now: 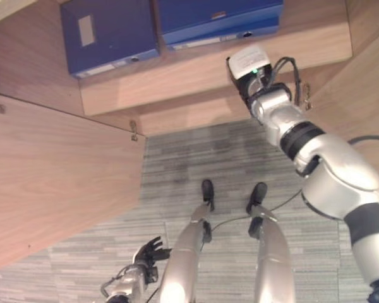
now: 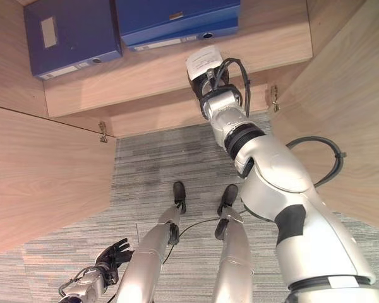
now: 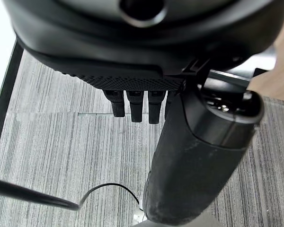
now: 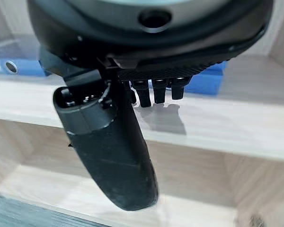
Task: Put the empty folder in the office cabinet
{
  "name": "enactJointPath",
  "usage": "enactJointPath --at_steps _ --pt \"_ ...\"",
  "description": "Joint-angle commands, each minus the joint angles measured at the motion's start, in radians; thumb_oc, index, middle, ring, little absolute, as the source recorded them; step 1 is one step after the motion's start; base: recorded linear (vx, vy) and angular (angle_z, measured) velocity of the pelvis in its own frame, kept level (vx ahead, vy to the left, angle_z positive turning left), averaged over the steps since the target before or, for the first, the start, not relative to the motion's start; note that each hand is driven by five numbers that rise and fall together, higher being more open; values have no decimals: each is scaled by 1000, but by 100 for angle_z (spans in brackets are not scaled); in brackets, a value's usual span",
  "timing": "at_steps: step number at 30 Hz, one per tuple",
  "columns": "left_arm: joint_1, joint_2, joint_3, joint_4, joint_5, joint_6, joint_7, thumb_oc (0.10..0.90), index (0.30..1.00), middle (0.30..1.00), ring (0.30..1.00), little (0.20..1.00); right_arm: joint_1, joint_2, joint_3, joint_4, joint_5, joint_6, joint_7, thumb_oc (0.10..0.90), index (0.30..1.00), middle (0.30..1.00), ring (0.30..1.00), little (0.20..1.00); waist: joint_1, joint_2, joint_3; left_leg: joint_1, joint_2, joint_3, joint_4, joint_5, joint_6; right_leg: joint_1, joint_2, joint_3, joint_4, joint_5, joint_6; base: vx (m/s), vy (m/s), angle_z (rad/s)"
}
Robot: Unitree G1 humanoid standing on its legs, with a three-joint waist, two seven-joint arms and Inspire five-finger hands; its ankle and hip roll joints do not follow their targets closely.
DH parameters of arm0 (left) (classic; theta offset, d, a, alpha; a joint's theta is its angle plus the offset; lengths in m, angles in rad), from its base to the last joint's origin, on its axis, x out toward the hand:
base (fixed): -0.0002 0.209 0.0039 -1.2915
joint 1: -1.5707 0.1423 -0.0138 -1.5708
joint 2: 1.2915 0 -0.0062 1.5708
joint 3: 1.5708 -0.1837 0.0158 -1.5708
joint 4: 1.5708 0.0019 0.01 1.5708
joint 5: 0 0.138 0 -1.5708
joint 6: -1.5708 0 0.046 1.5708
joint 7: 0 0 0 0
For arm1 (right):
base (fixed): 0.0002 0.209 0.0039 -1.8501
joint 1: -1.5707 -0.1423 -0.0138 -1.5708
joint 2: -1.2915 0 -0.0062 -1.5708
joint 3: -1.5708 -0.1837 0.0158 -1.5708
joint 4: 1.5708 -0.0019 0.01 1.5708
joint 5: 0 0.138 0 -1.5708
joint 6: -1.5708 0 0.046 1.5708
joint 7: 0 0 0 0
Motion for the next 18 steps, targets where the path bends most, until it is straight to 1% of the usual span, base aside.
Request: enactJointPath --at_steps 1,2,5,10,12,13,17,18 --pt "17 112 -6 93 24 13 23 800 900 900 900 900 -138 105 18 77 -32 -12 7 800 900 900 900 900 40 -23 41 11 -38 14 39 -159 -16 32 -2 27 33 -105 69 0 0 0" --pt "25 114 0 92 25 13 16 800 900 900 900 900 -134 87 -5 112 -5 -8 -5 800 900 900 900 900 47 -15 41 11 -40 11 37 -156 -14 31 -2 25 34 -104 70 0 0 0" --pt "40 118 12 95 27 17 8 800 900 900 900 900 -124 51 -37 146 51 -10 -18 800 900 900 900 900 57 -6 44 9 -43 8 39 -152 -12 27 -3 21 45 -105 70 1 -7 3" --pt "45 120 19 99 26 17 -1 800 900 900 900 900 -116 -8 -78 183 171 -29 -30 800 900 900 900 900 66 -3 49 10 -41 4 37 -145 -14 31 -4 13 45 -108 69 13 -7 5" --pt "46 121 20 101 26 17 -3 800 900 900 900 900 -116 -19 -82 188 191 -32 -30 800 900 900 900 900 67 -3 49 11 -40 4 36 -144 -15 31 -5 11 46 -109 69 21 3 7" --pt "47 122 23 103 27 15 -6 800 900 900 900 900 -122 -46 -96 198 243 -43 -34 800 900 900 900 900 71 -4 51 9 -39 3 39 -144 -15 30 -6 9 51 -111 68 31 2 6" --pt "53 127 26 105 32 20 -14 800 900 900 900 900 -149 -104 -158 190 435 -66 -32 800 900 900 900 900 74 -7 52 5 -36 -1 40 -141 -16 28 -8 3 57 -116 67 22 -5 3" --pt "53 127 26 105 32 20 -14 800 900 900 900 900 -149 -104 -158 190 435 -66 -32 800 900 900 900 900 75 -7 52 5 -36 -1 40 -141 -16 28 -8 3 57 -116 67 24 -1 3"
